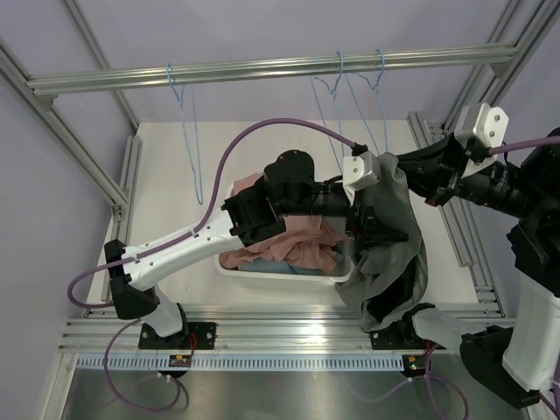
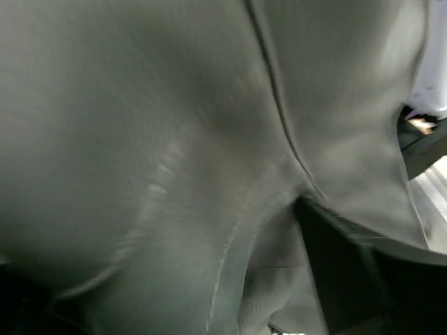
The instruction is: Remove the skirt from the hanger
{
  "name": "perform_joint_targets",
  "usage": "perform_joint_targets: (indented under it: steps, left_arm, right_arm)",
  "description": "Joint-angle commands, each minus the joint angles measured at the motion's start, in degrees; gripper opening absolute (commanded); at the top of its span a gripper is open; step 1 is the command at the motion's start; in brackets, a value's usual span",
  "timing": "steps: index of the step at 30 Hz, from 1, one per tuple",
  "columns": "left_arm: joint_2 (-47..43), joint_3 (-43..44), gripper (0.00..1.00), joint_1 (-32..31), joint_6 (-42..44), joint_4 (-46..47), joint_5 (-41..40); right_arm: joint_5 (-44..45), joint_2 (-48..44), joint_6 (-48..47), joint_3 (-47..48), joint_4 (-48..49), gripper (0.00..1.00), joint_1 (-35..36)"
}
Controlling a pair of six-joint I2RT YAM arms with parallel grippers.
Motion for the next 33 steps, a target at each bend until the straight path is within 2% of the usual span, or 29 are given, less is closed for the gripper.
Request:
perform_joint_targets:
  steps: [1, 2, 3, 5, 6, 9, 11, 12, 13, 15, 16, 17, 22, 27, 29, 32, 33]
  left_arm:
    - [0.2, 2.6, 0.77, -0.3, -4.3, 5.0, 3.9]
    - [-0.3, 3.2, 0.67, -0.3, -3.7, 4.4, 3.1]
    - [-0.6, 3.3, 0.38, -0.3, -3.2, 4.2, 1.8]
    - [-3.1, 2.9, 0.17, -0.3, -0.8, 0.9, -3.0]
    - [-4.2, 2.2, 0.00, -0.3, 0.2, 0.2, -4.9]
    - [-7.9, 4.1, 0.00, -0.1, 3.8, -6.6, -14.6]
    - [-9.0, 7.5, 0.00, 0.8, 7.5, -11.2, -18.7]
    - [-9.3, 12.0, 0.00, 1.3, 8.3, -13.8, -20.1]
    - [-9.3, 14.2, 0.00, 2.8, 8.9, -18.7, -22.8]
    - [-9.3, 18.2, 0.00, 4.8, 10.1, -24.3, -24.9]
    - [-9.2, 21.0, 0.00, 7.1, 10.6, -25.7, -26.8]
    - [-9.4, 21.9, 0.00, 8.3, 11.1, -26.8, -27.4]
    - [-8.3, 26.3, 0.00, 16.3, 11.1, -29.6, -27.7]
    - [-7.7, 24.3, 0.00, 19.3, 11.6, -29.4, -30.8]
    - [-8.7, 18.4, 0.00, 21.1, 10.3, -28.1, -30.1]
    - [-11.1, 9.3, 0.00, 23.0, 5.6, -22.3, -24.2]
    - [-13.0, 3.1, 0.00, 23.0, 4.6, -18.9, -23.2]
  right_arm:
    - [-4.5, 3.0, 6.5, 4.6, 11.2, 0.00, -0.2]
    - [-4.6, 3.2, 6.9, 5.2, 11.8, 0.00, -0.2]
    - [-4.3, 3.6, 7.3, 6.3, 13.0, 0.00, -0.1]
    - [-3.6, 3.9, 7.6, 7.5, 13.5, 0.00, -0.1]
    - [-2.8, 4.0, 7.7, 8.3, 13.9, 0.00, -0.1]
    - [0.8, 3.5, 7.6, 8.1, 13.8, 0.02, -0.1]
    - [3.3, 3.1, 6.7, 6.7, 13.4, 0.12, -0.1]
    - [7.0, 2.6, 6.8, 6.0, 13.6, 0.21, -0.1]
    - [8.4, 1.8, 5.9, 5.4, 13.5, 0.47, -0.1]
    - [12.1, 0.5, 4.9, 3.8, 13.0, 0.68, -0.2]
    - [13.0, 0.1, 3.9, 3.2, 12.9, 0.82, -0.2]
    - [13.8, -0.3, 3.3, 1.9, 12.6, 0.86, -0.3]
    - [16.8, -4.0, 0.8, -3.5, 11.3, 0.92, -1.4]
    - [19.2, -6.9, 0.1, -9.6, 11.1, 0.94, -3.7]
    - [19.2, -7.5, 0.4, -11.7, 10.9, 0.95, -4.5]
    - [18.2, -9.1, 1.3, -14.9, 10.8, 0.95, -5.9]
    - [17.6, -10.0, 1.6, -15.7, 10.8, 0.95, -6.7]
